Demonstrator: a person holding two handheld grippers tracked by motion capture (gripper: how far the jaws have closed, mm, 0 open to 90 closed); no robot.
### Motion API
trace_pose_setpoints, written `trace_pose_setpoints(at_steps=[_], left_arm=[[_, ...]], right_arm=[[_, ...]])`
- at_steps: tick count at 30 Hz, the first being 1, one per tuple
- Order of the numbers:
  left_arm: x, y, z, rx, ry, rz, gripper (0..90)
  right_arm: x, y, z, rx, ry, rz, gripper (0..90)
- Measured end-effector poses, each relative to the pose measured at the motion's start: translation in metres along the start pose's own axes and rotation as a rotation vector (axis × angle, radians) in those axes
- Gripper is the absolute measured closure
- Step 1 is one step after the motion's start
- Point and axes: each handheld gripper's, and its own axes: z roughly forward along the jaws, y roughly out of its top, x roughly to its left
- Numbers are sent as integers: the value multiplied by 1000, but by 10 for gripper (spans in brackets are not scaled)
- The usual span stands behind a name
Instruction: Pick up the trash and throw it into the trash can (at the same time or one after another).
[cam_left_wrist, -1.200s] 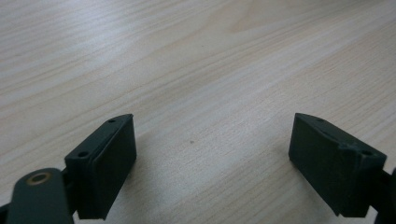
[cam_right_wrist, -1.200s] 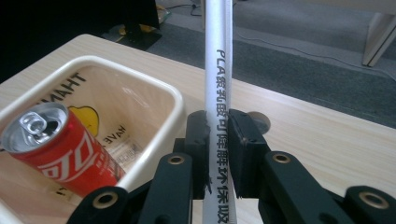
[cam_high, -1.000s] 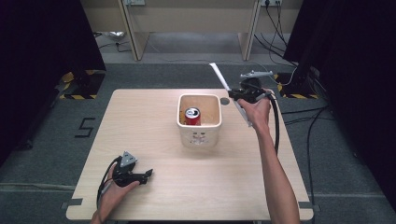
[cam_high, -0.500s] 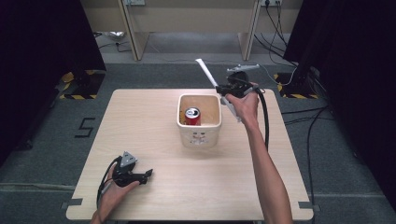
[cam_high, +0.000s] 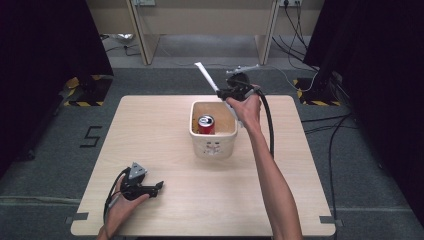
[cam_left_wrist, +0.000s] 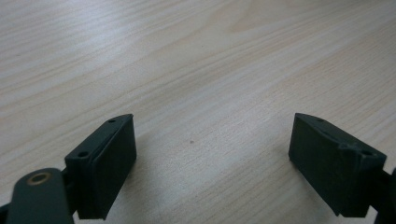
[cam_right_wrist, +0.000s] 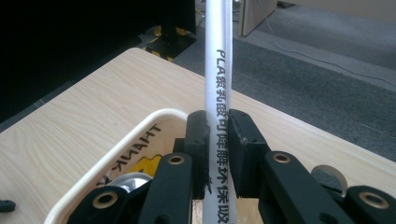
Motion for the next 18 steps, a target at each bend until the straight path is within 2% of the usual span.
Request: trace_pose_setpoints(at_steps=[8,18], left_arm=[[0,0,0,-3,-1,-3,142],[-1,0,0,-3,-2,-3,142]], right_arm=[[10,2,21,12,24,2,788],[15,1,35,18,28,7,788]])
